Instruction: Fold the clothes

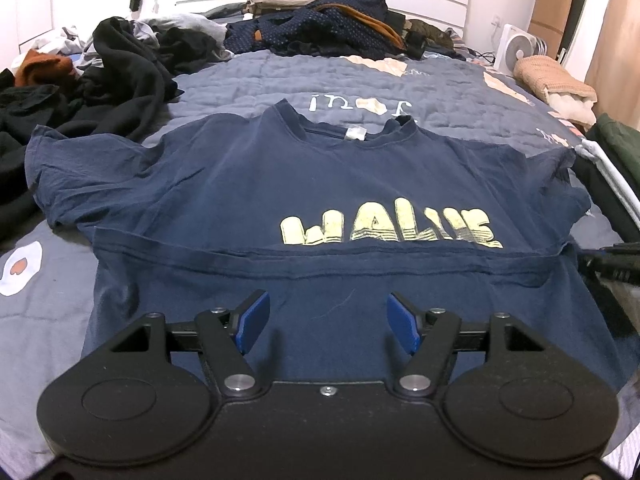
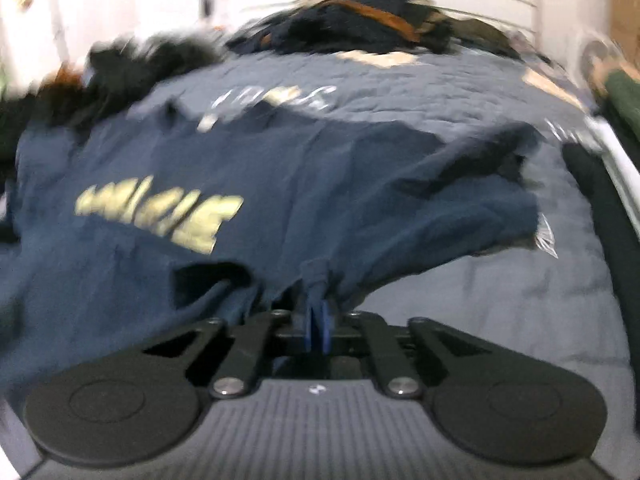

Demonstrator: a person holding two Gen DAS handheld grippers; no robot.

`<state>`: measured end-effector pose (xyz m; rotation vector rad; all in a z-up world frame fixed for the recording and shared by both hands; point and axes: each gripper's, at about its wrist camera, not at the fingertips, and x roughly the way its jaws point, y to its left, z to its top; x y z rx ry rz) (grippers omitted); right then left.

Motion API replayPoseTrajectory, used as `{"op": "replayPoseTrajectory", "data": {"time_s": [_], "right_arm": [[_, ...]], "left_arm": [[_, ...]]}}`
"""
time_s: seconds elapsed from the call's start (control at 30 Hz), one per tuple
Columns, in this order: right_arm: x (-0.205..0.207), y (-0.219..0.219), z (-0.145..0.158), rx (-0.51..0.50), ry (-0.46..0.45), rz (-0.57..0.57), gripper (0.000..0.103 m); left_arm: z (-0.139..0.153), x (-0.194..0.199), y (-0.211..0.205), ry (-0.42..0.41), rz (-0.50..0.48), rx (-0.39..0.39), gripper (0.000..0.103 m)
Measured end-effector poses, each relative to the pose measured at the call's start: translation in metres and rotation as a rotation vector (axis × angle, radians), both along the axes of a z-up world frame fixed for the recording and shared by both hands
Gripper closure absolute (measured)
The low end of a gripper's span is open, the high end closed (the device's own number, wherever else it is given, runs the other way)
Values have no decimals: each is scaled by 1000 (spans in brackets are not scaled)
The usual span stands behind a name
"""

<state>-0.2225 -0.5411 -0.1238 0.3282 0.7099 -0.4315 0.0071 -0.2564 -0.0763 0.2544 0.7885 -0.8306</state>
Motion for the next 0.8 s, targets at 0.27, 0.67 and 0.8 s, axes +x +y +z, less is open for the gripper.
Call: {"op": "replayPoseTrajectory", "data": {"time_s": [0.27,0.67,0.8], "right_arm": [[-32,-42,-8,283,-108,-237,100],[-40,-37,9,238,-125,-161,95],[-22,-27,3,219,-70,-85,87]], "left_arm": [[6,14,10,-56,52,10,39],[3,84,60,-113,256,71,39],[-1,86,58,-120,216,81,39]]}}
